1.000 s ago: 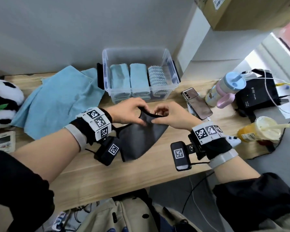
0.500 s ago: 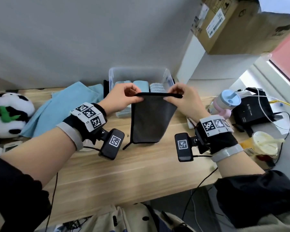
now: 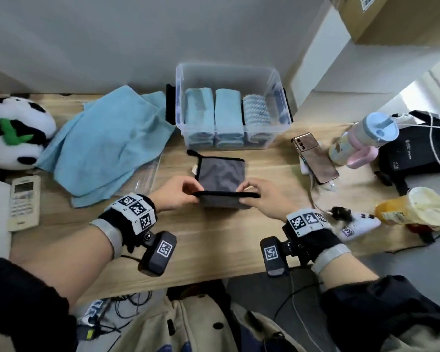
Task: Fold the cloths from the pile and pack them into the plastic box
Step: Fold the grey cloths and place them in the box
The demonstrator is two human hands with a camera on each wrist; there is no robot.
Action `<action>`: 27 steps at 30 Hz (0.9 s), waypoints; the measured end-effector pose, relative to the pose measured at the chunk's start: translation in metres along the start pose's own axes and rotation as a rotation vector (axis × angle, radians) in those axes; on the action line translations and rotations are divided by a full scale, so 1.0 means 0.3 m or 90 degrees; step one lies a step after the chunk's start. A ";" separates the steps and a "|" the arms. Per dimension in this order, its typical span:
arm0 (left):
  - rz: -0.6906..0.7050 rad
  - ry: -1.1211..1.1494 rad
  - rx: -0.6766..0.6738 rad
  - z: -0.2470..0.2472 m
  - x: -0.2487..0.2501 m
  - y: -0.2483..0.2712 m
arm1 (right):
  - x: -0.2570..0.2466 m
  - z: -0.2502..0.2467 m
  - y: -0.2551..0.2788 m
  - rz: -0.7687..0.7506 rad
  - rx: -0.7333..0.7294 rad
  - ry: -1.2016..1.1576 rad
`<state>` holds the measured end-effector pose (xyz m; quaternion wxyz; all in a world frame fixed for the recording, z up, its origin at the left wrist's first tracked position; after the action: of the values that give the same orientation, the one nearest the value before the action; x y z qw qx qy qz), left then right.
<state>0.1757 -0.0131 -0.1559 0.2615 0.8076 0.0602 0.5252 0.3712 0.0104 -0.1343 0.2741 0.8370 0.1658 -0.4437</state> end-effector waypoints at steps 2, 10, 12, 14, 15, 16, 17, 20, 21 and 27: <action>-0.047 -0.019 -0.016 0.063 -0.118 0.006 | 0.094 0.087 0.019 0.049 -0.056 0.000; -0.067 0.016 -0.020 0.157 -0.306 0.044 | 0.254 0.221 0.090 0.111 -0.117 0.057; -0.069 0.019 0.014 0.152 -0.309 0.039 | 0.272 0.221 0.091 0.112 -0.088 0.072; -0.084 0.022 0.059 0.140 -0.312 0.030 | 0.281 0.212 0.086 0.117 -0.035 0.084; -0.091 0.024 0.080 0.133 -0.312 0.026 | 0.284 0.206 0.081 0.124 -0.005 0.087; -0.094 0.023 0.095 0.130 -0.309 0.020 | 0.284 0.200 0.077 0.130 0.025 0.090; -0.094 0.016 0.106 0.129 -0.302 0.014 | 0.283 0.196 0.073 0.132 0.050 0.093; -0.097 -0.034 0.139 0.129 -0.276 -0.005 | 0.283 0.196 0.057 0.140 0.080 0.098; -0.101 -0.054 0.153 0.127 -0.269 -0.012 | 0.285 0.198 0.051 0.145 0.086 0.097; -0.165 -0.185 0.191 0.117 -0.265 -0.038 | 0.302 0.197 0.029 0.209 0.113 0.181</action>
<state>0.1734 -0.0454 -0.2372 0.2094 0.8900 0.2027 0.3508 0.3871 -0.0293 -0.2340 0.2418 0.9276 0.0249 -0.2838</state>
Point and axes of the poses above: each hand's wrist, its own y-axis away from the middle knuckle, its own z-axis out of the palm, x = y × z, the point moved 7 cm from there along -y, towards the middle knuckle, and after that the axes turned 7 degrees about -z, right-handed, at the moved point
